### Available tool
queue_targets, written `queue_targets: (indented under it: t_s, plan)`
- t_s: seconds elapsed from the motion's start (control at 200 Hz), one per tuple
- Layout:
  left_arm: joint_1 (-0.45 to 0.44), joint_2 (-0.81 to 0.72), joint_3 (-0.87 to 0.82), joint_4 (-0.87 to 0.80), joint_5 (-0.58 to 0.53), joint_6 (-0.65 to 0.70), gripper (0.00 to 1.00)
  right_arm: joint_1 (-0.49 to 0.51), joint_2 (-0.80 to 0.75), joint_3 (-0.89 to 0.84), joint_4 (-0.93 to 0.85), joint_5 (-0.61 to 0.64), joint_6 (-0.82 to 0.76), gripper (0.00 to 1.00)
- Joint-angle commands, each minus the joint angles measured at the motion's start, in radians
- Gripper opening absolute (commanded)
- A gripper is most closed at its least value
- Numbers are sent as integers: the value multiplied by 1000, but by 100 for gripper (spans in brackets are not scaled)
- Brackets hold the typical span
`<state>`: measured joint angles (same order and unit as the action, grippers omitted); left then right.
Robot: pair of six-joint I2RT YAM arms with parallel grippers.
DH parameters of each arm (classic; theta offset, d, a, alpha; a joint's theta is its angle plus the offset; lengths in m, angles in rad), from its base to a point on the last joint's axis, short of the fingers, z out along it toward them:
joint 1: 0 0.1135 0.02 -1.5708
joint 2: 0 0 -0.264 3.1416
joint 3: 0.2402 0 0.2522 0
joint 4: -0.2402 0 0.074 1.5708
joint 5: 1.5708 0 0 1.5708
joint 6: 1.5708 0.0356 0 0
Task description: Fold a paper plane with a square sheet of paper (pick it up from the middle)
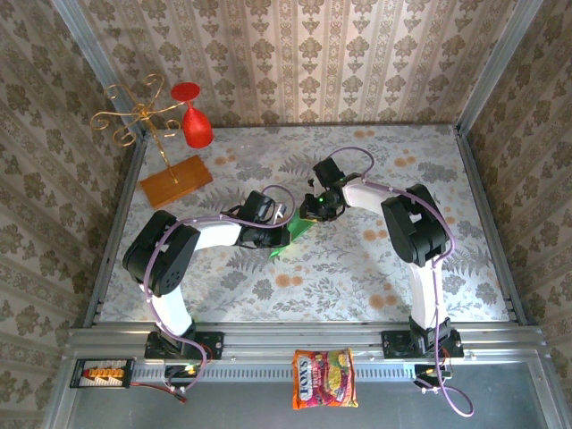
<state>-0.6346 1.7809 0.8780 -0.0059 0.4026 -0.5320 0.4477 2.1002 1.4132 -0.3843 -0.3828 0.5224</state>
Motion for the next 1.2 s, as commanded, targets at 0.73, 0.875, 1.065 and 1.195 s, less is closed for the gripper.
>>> queue_targets:
  t_s: [0.73, 0.875, 1.065, 1.195]
  plan:
    - [7, 60, 125, -1, 21, -63, 12, 0, 36, -85, 12, 50, -40, 15]
    - [6, 81, 136, -35, -18, -72, 10, 0, 37, -83, 13, 45, -38, 15]
    - [6, 98, 122, -74, -64, -91, 7, -4, 14, -76, 32, 5, -21, 15]
    - [6, 103, 107, -80, -73, -98, 5, -10, -52, -53, 58, -39, -10, 16]
